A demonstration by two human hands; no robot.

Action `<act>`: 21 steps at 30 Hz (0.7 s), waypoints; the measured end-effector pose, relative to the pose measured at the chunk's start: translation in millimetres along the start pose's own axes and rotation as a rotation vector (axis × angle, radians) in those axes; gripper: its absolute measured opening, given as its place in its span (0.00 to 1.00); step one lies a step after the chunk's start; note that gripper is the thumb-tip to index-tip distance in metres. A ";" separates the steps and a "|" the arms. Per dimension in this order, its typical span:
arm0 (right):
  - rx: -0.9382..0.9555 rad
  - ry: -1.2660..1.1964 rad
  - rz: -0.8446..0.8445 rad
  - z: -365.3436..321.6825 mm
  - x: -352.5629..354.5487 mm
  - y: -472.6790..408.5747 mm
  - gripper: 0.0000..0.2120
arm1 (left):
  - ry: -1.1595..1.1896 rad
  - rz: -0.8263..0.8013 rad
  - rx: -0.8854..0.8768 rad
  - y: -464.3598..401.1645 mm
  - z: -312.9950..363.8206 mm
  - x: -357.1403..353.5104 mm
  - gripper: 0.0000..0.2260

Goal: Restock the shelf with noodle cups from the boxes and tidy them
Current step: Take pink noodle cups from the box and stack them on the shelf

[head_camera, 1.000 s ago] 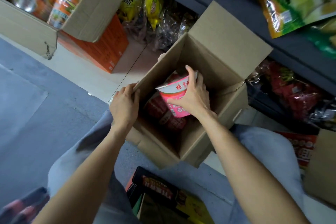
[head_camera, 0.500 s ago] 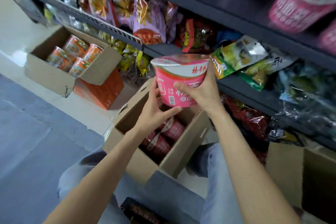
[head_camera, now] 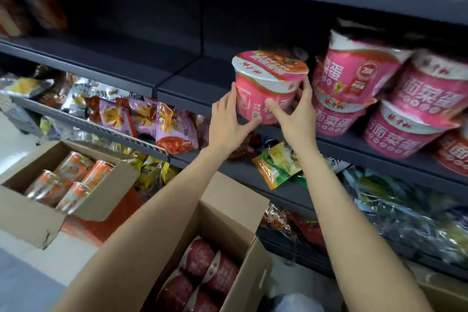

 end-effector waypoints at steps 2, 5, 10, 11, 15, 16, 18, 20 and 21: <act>-0.020 0.078 -0.005 23.8 -5.4 -14.5 0.43 | -0.130 -0.028 0.015 -26.5 -0.5 -23.1 0.32; -0.137 0.123 -0.114 57.9 -16.9 -24.1 0.47 | -0.085 -0.216 0.068 -50.7 -2.4 -54.3 0.29; -0.085 0.321 -0.241 66.2 -9.7 -6.6 0.40 | 0.126 -0.412 0.156 -51.5 -15.5 -61.0 0.30; -0.052 0.366 -0.226 62.5 -6.4 4.1 0.37 | 0.062 -0.321 0.092 -43.4 -22.1 -49.1 0.27; 0.119 0.371 -0.225 51.9 -15.0 76.9 0.22 | 0.106 0.038 0.043 32.4 -84.7 15.4 0.14; 0.110 0.331 -0.279 55.4 -24.5 98.7 0.20 | 0.077 0.077 0.092 56.5 -112.4 25.9 0.12; 0.068 0.278 -0.412 69.0 -49.9 143.0 0.17 | -0.059 0.083 0.234 100.2 -176.2 35.2 0.09; 0.038 0.273 -0.521 83.5 -76.9 181.8 0.16 | -0.242 -0.043 0.419 139.0 -240.6 33.7 0.11; 0.027 0.271 -0.567 91.2 -90.4 198.1 0.15 | -0.330 -0.144 0.514 156.1 -271.1 29.4 0.15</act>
Point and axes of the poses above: each hand's wrist, its own y-axis away from the middle knuckle, its own x-axis out of the back of the hand, z = x × y, the point moved 6 cm from there along -y, towards the middle knuckle, and after that the axes turned 13 degrees about x, right-handed, at the moved point
